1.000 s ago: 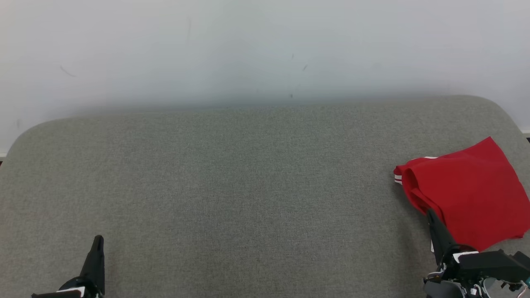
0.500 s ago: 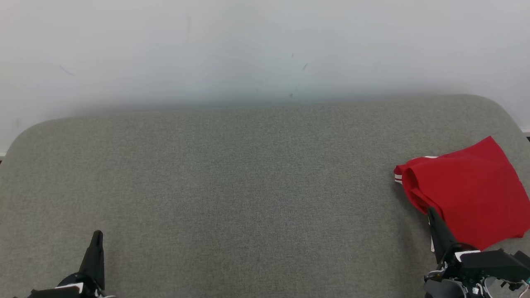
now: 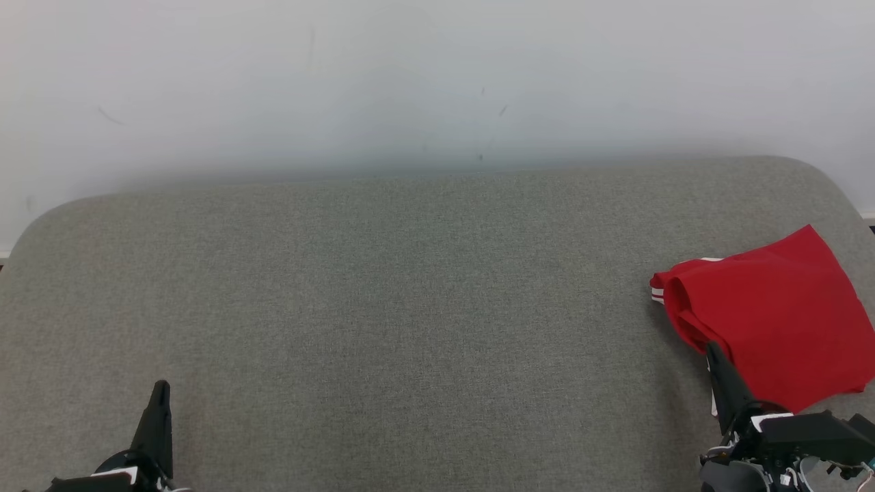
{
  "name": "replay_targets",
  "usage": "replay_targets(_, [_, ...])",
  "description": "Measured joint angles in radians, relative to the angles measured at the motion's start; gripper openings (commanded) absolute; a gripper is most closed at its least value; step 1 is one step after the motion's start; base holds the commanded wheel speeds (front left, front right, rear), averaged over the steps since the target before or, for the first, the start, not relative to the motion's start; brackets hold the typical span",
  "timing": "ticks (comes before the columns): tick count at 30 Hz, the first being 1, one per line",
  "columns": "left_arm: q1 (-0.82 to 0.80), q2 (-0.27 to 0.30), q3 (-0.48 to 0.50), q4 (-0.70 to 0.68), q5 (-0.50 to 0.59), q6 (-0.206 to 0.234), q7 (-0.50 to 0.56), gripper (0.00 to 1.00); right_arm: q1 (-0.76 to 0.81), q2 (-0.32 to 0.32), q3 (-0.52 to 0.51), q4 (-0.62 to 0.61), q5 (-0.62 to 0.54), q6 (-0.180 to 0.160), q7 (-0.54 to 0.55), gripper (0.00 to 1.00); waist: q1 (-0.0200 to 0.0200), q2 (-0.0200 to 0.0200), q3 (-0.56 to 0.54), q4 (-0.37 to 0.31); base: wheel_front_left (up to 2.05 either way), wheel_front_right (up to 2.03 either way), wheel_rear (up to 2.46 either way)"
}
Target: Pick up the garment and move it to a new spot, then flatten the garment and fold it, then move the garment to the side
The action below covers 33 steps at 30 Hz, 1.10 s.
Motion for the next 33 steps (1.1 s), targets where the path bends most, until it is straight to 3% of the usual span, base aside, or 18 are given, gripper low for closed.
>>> replay_targets(33, [0.000, 0.000, 0.000, -0.001, 0.000, 0.000, 0.000, 0.00, 0.000, 0.000, 0.000, -0.002, 0.000, 0.000, 0.000, 0.00, -0.0001, 0.0000, 0.000, 0.000, 0.00, 0.00, 0.00])
